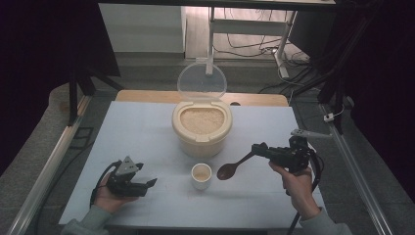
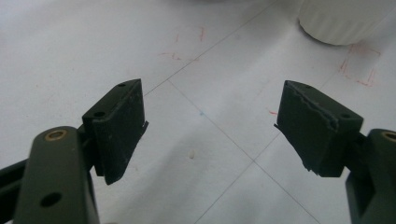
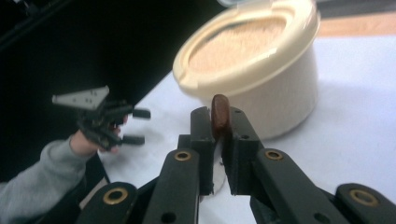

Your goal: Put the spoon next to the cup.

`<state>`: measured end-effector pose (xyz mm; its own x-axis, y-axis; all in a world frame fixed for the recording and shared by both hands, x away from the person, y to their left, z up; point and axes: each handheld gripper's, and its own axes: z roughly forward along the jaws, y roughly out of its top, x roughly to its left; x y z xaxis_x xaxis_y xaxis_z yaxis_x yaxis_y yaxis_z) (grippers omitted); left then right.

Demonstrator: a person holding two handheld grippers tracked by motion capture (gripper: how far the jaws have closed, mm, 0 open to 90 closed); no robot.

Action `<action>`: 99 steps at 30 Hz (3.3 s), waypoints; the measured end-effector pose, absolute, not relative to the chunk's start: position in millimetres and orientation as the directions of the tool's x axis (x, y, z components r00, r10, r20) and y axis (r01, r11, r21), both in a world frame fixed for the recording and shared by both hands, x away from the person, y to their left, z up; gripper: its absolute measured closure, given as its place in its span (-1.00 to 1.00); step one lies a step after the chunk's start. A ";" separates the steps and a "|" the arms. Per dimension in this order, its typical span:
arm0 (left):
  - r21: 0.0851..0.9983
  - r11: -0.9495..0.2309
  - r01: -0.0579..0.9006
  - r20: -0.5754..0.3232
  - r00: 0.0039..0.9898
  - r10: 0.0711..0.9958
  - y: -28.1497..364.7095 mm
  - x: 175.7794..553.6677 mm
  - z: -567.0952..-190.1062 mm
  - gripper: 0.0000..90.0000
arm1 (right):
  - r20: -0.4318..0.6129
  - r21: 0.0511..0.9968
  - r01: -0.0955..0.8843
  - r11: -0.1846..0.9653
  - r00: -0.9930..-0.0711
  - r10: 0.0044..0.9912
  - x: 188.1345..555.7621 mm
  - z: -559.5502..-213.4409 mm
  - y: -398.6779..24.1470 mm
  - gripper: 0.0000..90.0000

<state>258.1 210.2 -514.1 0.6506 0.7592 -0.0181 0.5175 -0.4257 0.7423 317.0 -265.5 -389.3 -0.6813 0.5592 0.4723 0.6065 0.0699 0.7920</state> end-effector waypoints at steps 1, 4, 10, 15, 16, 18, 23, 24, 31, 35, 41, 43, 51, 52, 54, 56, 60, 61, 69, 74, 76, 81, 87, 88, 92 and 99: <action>0.743 -0.424 0.518 -0.019 0.650 0.760 210.4 258.1 -513.9 -0.48 | 0.472 0.785 0.613 0.088 -0.684 0.557 316.9 -391.4 -264.1 0.85; 0.744 -0.422 0.518 -0.019 0.648 0.761 210.4 258.0 -513.6 -0.48 | 0.474 0.762 0.633 0.138 -0.690 0.548 316.5 -398.3 -257.4 0.85; 0.742 -0.424 0.519 -0.019 0.648 0.761 210.8 258.4 -514.0 -0.48 | 0.491 0.715 0.665 0.215 -0.697 0.523 320.0 -413.7 -241.0 0.85; 0.741 -0.427 0.518 -0.017 0.651 0.759 210.6 258.2 -514.0 -0.48 | 0.511 0.674 0.688 0.269 -0.697 0.502 322.0 -426.6 -227.0 0.85; 0.742 -0.427 0.517 -0.017 0.651 0.759 210.5 258.1 -513.9 -0.48 | 0.514 0.667 0.691 0.280 -0.698 0.498 322.0 -429.3 -224.0 0.85; 0.742 -0.427 0.517 -0.017 0.651 0.759 210.6 258.1 -513.9 -0.48 | 0.520 0.655 0.695 0.296 -0.699 0.491 322.3 -434.0 -218.7 0.85; 0.741 -0.428 0.518 -0.017 0.651 0.759 210.7 258.3 -514.0 -0.48 | 0.520 0.643 0.693 0.326 -0.707 0.479 325.0 -442.7 -206.8 0.85; 0.741 -0.428 0.518 -0.017 0.651 0.758 210.7 258.3 -514.0 -0.48 | 0.516 0.639 0.692 0.336 -0.709 0.480 325.5 -444.3 -204.4 0.85; 0.740 -0.430 0.517 -0.016 0.652 0.758 210.3 258.1 -514.1 -0.48 | 0.512 0.635 0.693 0.341 -0.708 0.485 335.7 -451.3 -200.8 0.78; 0.739 -0.430 0.518 -0.016 0.652 0.758 210.2 258.3 -514.2 -0.48 | 0.485 0.642 0.686 0.342 -0.709 0.512 342.5 -458.7 -200.5 0.70; 0.736 -0.436 0.518 -0.012 0.654 0.757 210.0 258.2 -514.3 -0.48 | 0.441 0.665 0.662 0.345 -0.722 0.534 351.5 -470.5 -197.4 0.59; 0.736 -0.436 0.518 -0.012 0.654 0.757 210.1 258.3 -514.4 -0.48 | 0.424 0.670 0.655 0.349 -0.724 0.544 354.2 -474.4 -196.5 0.55; 0.737 -0.434 0.519 -0.014 0.653 0.757 209.8 258.1 -514.9 -0.48 | 0.358 0.685 0.630 0.366 -0.728 0.584 362.6 -494.0 -192.3 0.34; 0.736 -0.435 0.519 -0.014 0.653 0.757 209.8 258.1 -515.0 -0.48 | 0.354 0.682 0.633 0.367 -0.724 0.591 363.8 -496.6 -191.8 0.33; 0.735 -0.434 0.520 -0.014 0.653 0.757 209.8 258.2 -515.2 -0.48 | 0.354 0.681 0.635 0.363 -0.721 0.596 366.3 -501.4 -190.7 0.30; 0.735 -0.434 0.520 -0.015 0.653 0.757 209.9 258.2 -515.3 -0.48 | 0.339 0.678 0.634 0.372 -0.719 0.607 367.9 -504.3 -189.4 0.26; 0.732 -0.439 0.521 -0.013 0.655 0.756 209.8 258.3 -515.5 -0.49 | 0.302 0.676 0.625 0.392 -0.719 0.626 369.9 -508.2 -186.0 0.18; 0.732 -0.439 0.520 -0.013 0.656 0.755 209.7 258.3 -515.6 -0.49 | 0.297 0.673 0.625 0.395 -0.718 0.630 370.3 -509.1 -185.3 0.17; 0.732 -0.437 0.523 -0.015 0.654 0.756 209.4 258.3 -516.1 -0.49 | 0.187 0.671 0.600 0.435 -0.705 0.684 372.8 -513.8 -181.9 -0.05; 0.734 -0.437 0.521 -0.014 0.654 0.756 209.6 257.8 -515.9 -0.49 | 0.158 0.673 0.598 0.435 -0.691 0.705 374.4 -514.7 -184.0 -0.13; 0.734 -0.435 0.522 -0.015 0.653 0.758 210.1 257.8 -515.8 -0.49 | 0.155 0.685 0.592 0.425 -0.688 0.709 373.3 -512.2 -186.0 -0.15; 0.735 -0.434 0.521 -0.015 0.653 0.758 210.4 257.4 -515.6 -0.49 | 0.109 0.745 0.520 0.418 -0.713 0.692 360.9 -499.6 -196.8 -0.14; 0.739 -0.432 0.517 -0.013 0.652 0.758 210.4 256.6 -514.7 -0.49 | 0.066 0.790 0.452 0.415 -0.735 0.675 339.2 -489.7 -219.4 -0.14; 0.740 -0.431 0.517 -0.014 0.652 0.758 210.5 256.6 -514.6 -0.49 | 0.063 0.797 0.441 0.412 -0.739 0.670 336.8 -488.8 -224.0 -0.14; 0.742 -0.427 0.517 -0.016 0.649 0.760 211.2 256.4 -514.2 -0.49 | 0.050 0.818 0.412 0.401 -0.746 0.664 327.2 -486.1 -241.1 -0.14; 0.746 -0.424 0.513 -0.013 0.648 0.762 211.5 255.9 -513.6 -0.49 | 0.031 0.842 0.377 0.386 -0.748 0.663 312.8 -481.5 -264.3 -0.12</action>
